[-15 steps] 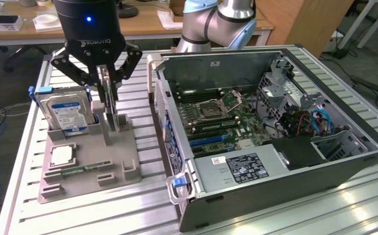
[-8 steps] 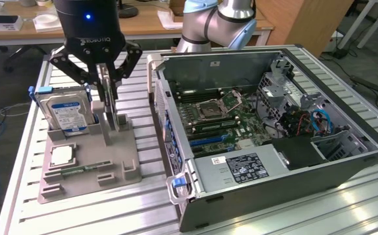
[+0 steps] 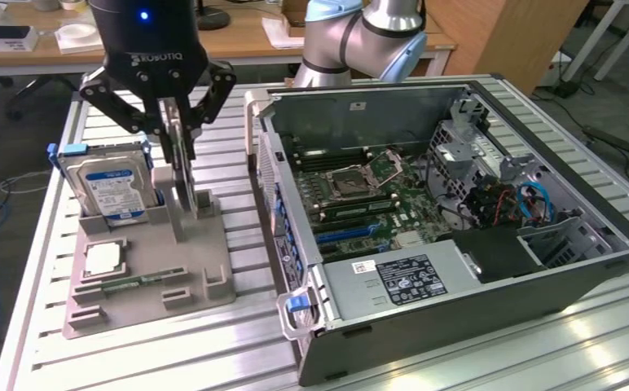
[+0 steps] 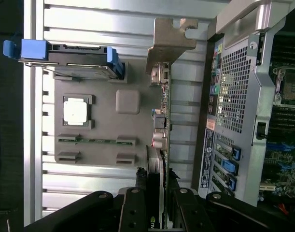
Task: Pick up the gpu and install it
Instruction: 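Pick up the gpu and move the gpu toward the slot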
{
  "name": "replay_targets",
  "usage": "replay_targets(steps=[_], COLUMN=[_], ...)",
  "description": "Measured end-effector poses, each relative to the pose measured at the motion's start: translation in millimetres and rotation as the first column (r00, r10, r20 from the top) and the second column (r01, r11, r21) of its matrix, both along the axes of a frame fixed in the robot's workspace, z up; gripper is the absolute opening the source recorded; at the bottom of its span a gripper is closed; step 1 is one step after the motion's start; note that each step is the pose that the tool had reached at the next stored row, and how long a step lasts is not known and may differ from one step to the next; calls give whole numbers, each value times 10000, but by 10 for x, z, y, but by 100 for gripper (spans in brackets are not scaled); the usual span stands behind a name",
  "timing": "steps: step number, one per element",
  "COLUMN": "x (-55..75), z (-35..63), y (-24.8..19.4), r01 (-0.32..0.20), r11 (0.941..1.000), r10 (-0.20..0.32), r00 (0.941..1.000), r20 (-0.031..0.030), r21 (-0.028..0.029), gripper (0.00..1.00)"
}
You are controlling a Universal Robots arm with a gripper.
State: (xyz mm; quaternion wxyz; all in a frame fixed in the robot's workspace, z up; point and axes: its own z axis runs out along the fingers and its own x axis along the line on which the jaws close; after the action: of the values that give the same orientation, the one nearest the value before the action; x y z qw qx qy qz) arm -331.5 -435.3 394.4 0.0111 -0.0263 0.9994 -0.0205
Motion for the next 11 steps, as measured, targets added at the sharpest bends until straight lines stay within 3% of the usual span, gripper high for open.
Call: replay_targets(steps=[11], x=[-2], z=[152], y=[0], r01=[0], r11=[10000], r10=[0], r00=[10000], r20=[-1], r21=[0], gripper=[27])
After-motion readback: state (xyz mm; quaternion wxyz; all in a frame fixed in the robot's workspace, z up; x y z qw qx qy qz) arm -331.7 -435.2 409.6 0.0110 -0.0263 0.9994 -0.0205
